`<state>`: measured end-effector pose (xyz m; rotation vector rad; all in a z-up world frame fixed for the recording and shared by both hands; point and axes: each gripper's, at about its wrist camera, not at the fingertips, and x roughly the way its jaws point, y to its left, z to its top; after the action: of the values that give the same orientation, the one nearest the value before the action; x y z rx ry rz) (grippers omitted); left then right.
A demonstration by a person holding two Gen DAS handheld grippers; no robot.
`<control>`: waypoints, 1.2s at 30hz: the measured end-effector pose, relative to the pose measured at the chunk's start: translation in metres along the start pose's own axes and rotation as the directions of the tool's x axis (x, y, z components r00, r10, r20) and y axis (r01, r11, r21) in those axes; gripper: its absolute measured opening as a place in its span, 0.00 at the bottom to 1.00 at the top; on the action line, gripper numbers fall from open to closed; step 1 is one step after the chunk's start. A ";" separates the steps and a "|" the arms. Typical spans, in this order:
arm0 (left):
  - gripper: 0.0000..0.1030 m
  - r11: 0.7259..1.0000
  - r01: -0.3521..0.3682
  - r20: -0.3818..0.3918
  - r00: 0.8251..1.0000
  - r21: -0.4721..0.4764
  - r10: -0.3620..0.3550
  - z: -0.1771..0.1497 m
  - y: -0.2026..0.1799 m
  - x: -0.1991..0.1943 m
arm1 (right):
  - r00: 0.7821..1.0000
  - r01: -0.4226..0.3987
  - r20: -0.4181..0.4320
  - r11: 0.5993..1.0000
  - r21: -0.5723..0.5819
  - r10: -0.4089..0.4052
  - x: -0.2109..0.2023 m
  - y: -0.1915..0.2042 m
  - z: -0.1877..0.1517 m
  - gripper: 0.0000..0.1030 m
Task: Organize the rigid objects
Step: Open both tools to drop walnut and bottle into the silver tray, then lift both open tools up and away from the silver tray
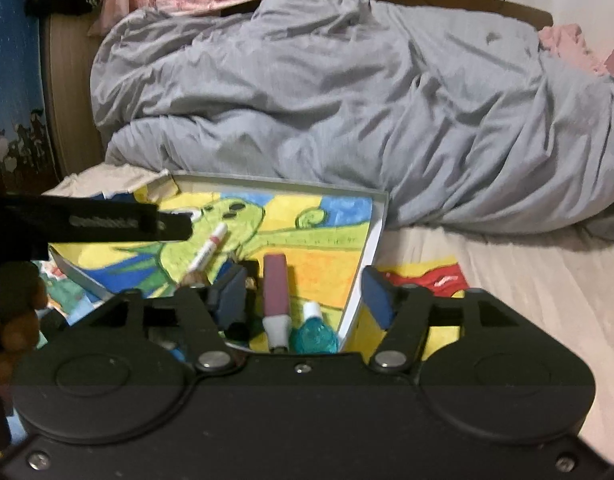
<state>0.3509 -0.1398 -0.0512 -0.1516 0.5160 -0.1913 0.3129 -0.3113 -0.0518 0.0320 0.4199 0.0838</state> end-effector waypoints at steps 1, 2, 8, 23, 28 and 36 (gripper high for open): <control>0.57 1.000 -0.006 0.019 1.000 -0.002 0.006 0.004 0.002 -0.008 | 1.000 -0.002 0.012 1.000 0.005 0.002 -0.005 0.000 0.003 0.64; 0.61 1.000 -0.010 0.034 0.999 -0.001 0.010 0.007 0.003 -0.014 | 1.000 -0.003 0.021 1.000 0.010 0.003 -0.009 0.000 0.005 0.70; 0.84 0.999 -0.045 0.133 0.990 0.002 0.044 0.023 0.014 -0.061 | 0.996 -0.010 0.093 1.000 0.030 0.007 -0.042 0.006 0.024 0.99; 0.99 0.991 -0.134 0.313 0.940 -0.025 0.135 0.022 0.034 -0.183 | 0.975 -0.006 0.224 0.999 0.045 -0.004 -0.121 0.032 0.040 1.00; 0.99 0.988 -0.149 0.322 0.935 -0.030 0.151 0.008 0.037 -0.212 | 0.975 0.005 0.223 0.999 0.040 -0.014 -0.141 0.037 0.028 1.00; 0.99 0.983 -0.186 0.275 0.944 -0.015 0.182 -0.031 0.046 -0.245 | 0.984 0.041 0.173 0.999 0.001 -0.041 -0.165 0.055 -0.002 1.00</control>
<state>0.1329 -0.0441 0.0293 -0.1158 0.2492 0.0109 0.1580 -0.2707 0.0162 0.0274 0.2466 0.0404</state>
